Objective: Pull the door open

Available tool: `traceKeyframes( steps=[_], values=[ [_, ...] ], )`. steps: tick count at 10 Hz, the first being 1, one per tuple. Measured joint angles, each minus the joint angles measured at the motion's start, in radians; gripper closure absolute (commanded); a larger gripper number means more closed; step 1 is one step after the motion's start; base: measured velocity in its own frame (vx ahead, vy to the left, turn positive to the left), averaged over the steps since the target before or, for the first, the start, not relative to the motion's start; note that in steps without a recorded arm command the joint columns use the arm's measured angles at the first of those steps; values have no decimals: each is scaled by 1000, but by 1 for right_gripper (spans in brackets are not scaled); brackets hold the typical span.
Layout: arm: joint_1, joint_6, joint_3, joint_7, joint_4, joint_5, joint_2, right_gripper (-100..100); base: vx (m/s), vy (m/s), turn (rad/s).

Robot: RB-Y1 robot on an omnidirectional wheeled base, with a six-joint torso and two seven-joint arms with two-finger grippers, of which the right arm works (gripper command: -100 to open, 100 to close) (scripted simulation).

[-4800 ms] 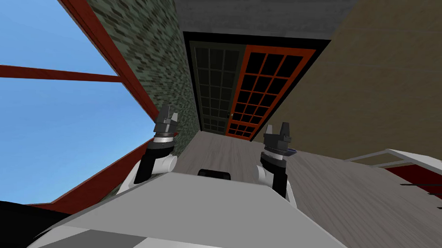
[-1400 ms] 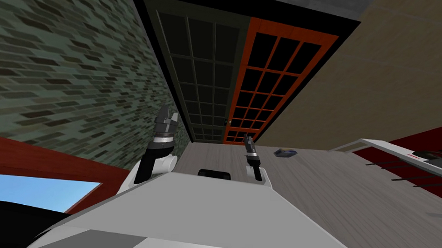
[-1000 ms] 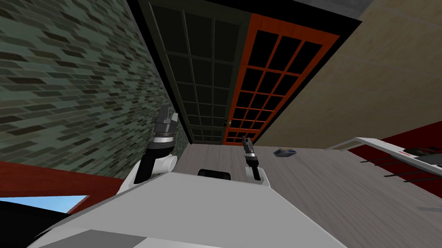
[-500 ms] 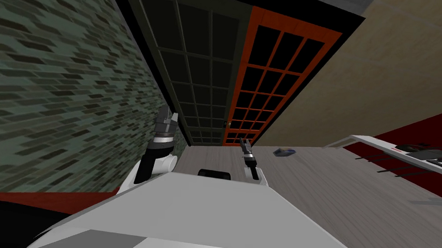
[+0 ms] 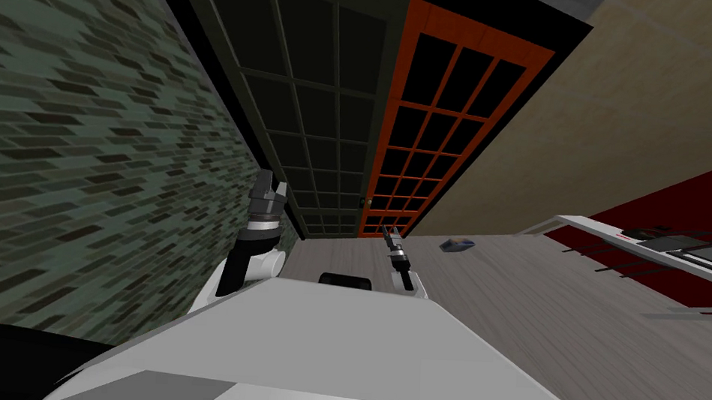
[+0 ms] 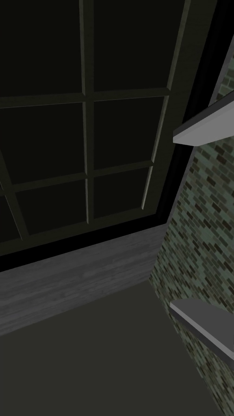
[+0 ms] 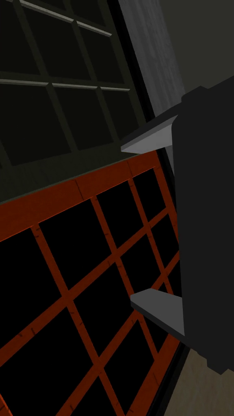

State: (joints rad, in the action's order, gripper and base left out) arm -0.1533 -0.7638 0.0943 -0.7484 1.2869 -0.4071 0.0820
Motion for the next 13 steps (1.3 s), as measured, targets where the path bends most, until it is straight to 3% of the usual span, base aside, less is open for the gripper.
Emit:
traceKeyframes(
  steps=[6, 13],
  values=[
    [39, -26, 3, -102, -127, -44, 0, -100, 93, 40, -61],
    [85, -69, 10, -222, -284, -87, -16, -100, 113, 36, -62]
  ],
)
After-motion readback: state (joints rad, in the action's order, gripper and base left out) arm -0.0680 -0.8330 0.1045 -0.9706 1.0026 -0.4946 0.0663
